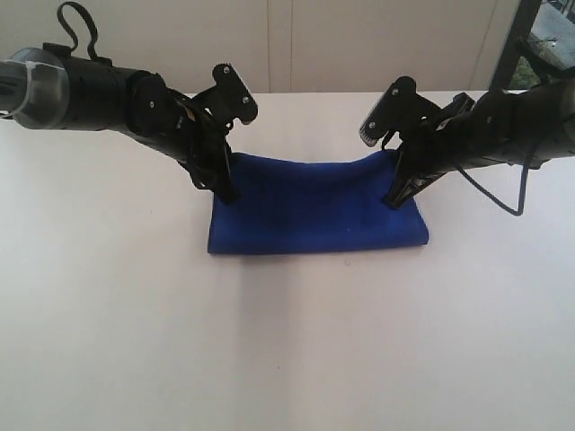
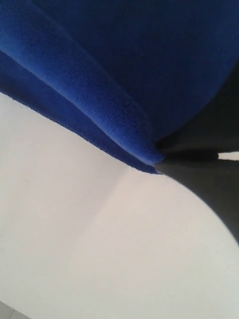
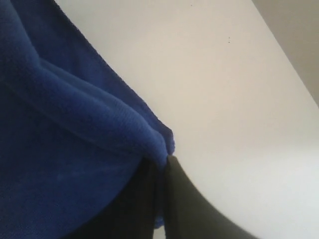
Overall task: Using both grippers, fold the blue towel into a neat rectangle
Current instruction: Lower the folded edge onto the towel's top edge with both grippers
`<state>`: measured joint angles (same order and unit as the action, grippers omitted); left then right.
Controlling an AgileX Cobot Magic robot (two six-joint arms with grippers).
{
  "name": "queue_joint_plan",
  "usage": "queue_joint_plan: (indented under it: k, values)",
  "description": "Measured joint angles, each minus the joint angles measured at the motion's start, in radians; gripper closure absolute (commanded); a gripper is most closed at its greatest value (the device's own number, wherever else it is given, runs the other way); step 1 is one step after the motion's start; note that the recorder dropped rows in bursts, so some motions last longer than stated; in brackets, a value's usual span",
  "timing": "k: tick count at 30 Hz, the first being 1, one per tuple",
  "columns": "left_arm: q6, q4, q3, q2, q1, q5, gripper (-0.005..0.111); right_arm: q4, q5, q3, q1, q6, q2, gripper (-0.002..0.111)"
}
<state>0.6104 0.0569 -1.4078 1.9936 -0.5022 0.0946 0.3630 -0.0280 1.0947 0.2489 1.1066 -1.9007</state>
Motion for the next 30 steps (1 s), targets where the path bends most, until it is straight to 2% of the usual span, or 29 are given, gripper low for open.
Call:
queue_joint_plan:
  k: [27,30]
  values:
    - [0.017,-0.016,0.000,0.021,0.000,-0.034,0.107,0.000,0.069,0.000,-0.008,0.035,-0.059,0.105]
    - [0.019,-0.016,0.000,0.021,0.000,-0.041,0.107,-0.002,0.071,0.000,-0.008,0.035,-0.061,0.101]
